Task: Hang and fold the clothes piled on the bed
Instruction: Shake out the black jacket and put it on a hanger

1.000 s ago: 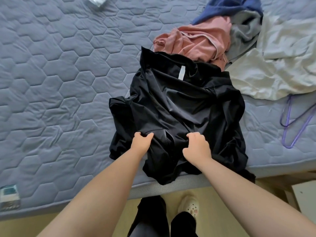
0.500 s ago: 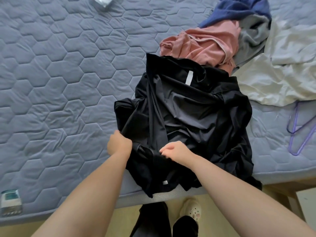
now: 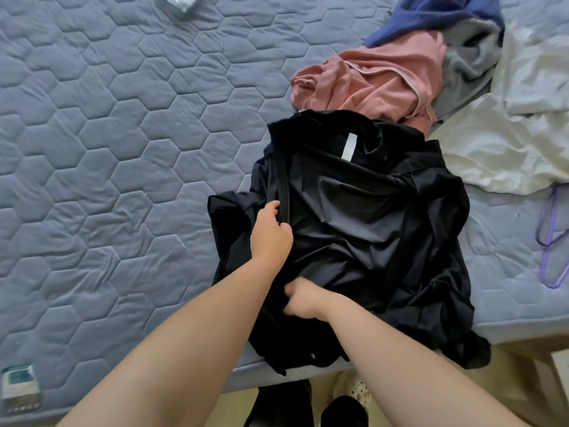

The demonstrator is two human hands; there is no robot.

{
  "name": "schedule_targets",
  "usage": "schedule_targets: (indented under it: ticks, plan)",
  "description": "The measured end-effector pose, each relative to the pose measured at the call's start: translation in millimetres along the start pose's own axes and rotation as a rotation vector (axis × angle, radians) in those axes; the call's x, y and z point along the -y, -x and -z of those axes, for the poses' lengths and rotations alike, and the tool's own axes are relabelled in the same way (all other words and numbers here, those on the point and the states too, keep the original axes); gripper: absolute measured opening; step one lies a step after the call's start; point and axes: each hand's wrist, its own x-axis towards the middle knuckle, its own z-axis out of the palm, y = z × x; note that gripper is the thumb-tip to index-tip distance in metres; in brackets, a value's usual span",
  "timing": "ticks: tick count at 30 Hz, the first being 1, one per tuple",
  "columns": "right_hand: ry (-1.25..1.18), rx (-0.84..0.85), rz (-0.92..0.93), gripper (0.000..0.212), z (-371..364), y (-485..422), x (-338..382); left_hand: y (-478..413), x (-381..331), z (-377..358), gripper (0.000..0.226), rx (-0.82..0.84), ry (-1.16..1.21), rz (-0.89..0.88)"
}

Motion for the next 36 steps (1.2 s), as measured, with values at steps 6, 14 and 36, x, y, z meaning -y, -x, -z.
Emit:
schedule_targets:
  ticks: [6,14,36]
  plan:
    - [-0.09,-0.5,-0.021,0.029,44,-2,0,-31,-6,-1,0.079,0.071,-0.089,0.037]
    - [0.056,-0.552,-0.181,0.047,87,-11,-13,-53,-2,-12,0.087,0.281,-0.436,0.062]
    - [-0.555,-0.882,-0.158,0.053,106,11,-15,-37,-26,-31,0.102,0.203,-0.627,-0.411]
